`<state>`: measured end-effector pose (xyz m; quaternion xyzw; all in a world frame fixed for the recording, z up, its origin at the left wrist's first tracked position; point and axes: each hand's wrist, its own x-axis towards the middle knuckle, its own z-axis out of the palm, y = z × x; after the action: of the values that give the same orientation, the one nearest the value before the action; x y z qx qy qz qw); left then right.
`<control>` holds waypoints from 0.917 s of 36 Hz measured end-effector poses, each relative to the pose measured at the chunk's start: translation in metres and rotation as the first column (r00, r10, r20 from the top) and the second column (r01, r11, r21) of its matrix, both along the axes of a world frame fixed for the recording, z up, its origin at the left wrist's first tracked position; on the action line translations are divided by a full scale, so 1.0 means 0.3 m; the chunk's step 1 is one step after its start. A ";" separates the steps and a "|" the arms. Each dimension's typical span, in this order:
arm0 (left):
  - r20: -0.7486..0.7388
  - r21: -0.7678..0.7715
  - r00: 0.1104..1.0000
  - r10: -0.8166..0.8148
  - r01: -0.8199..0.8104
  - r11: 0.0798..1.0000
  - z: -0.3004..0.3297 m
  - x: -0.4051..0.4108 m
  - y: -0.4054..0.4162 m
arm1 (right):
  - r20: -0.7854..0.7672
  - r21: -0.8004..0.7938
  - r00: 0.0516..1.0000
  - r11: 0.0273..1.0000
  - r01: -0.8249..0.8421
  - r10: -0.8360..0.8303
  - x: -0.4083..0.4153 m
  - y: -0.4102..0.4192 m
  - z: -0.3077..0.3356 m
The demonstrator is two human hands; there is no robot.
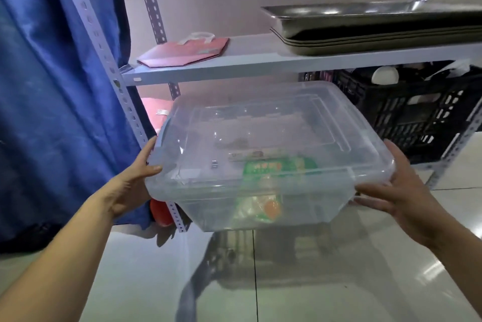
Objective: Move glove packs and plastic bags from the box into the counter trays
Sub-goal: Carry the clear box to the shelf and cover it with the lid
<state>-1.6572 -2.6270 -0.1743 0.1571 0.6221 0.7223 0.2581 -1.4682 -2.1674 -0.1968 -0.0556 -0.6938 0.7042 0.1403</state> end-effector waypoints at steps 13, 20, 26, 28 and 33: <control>-0.343 -0.400 0.939 0.022 -0.167 0.901 0.051 0.002 -0.081 | -0.087 0.033 0.937 0.939 0.343 -0.339 -0.220 -0.132 -0.036; -0.582 -0.144 0.715 0.388 -0.560 0.816 0.015 -0.046 -0.041 | -0.054 0.417 0.916 0.825 0.382 -0.397 -0.302 -0.202 -0.012; -0.233 0.146 0.672 0.703 -0.690 0.709 -0.056 -0.119 0.066 | -0.086 0.562 0.898 0.724 0.401 -0.431 -0.424 -0.184 0.033; -0.127 0.202 0.683 0.720 -0.693 0.692 -0.049 -0.146 0.107 | -0.074 0.581 0.889 0.705 0.407 -0.453 -0.462 -0.180 0.048; -0.069 0.279 0.790 0.609 -0.571 0.772 -0.036 -0.189 0.170 | -0.140 0.627 0.839 0.609 0.486 -0.526 -0.523 -0.194 0.066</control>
<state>-1.7140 -2.5760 -0.1851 0.0397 0.5646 0.8227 -0.0529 -1.6251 -2.2257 -0.1771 -0.2183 -0.8501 0.3539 0.3232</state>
